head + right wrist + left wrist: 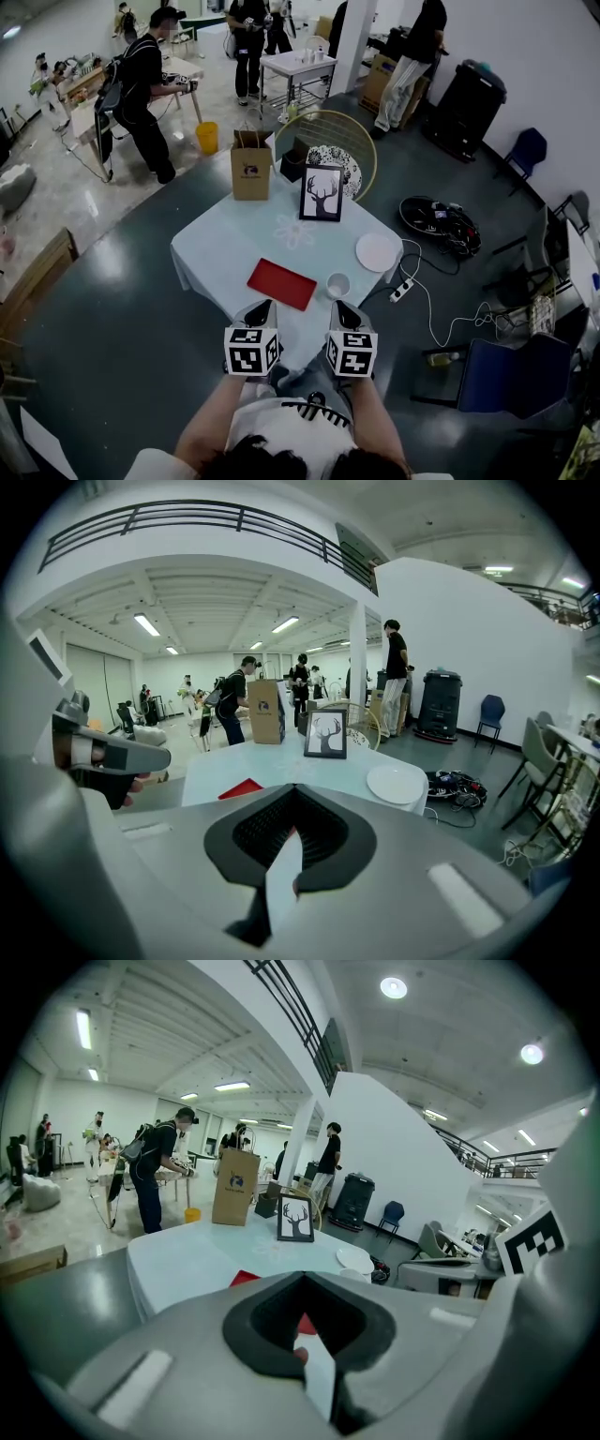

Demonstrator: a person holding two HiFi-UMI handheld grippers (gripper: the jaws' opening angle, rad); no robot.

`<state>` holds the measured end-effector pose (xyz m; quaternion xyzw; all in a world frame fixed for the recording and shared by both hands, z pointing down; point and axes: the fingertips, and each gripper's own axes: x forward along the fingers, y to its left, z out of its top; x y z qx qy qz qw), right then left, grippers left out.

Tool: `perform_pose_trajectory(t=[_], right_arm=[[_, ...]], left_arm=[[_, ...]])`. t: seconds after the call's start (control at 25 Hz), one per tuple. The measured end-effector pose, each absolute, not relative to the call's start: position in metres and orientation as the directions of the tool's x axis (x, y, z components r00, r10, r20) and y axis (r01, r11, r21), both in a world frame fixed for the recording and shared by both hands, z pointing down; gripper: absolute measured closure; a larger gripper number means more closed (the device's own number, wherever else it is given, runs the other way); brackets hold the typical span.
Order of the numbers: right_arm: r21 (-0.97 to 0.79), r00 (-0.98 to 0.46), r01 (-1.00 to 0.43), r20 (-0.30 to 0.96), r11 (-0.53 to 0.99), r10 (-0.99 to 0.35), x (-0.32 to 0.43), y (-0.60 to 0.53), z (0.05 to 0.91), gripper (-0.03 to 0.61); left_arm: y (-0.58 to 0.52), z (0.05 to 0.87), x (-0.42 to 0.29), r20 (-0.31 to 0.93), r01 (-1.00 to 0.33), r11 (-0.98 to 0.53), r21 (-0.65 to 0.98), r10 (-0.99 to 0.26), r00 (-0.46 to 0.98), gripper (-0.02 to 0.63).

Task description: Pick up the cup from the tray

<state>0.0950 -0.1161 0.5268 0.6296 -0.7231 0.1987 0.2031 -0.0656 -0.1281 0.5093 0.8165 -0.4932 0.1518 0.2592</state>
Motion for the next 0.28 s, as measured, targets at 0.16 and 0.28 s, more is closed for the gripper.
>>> perform_pose_trajectory(t=[0.16,0.28], right_arm=[[-0.031,-0.13,-0.99,0.546,0.135,-0.828,0.0941,-0.1182,0.5269,0.555],[-0.028,-0.127,-0.991,0.547,0.133,-0.828,0.0956,-0.1197,0.5272,0.555]], left_arm=[[-0.1259,0.5148,-0.0668,0.517,-0.886,-0.375,0.271,-0.72,0.463,0.614],[-0.1264,0.5156,-0.065,0.517,-0.883,-0.379,0.275,-0.717,0.469,0.614]])
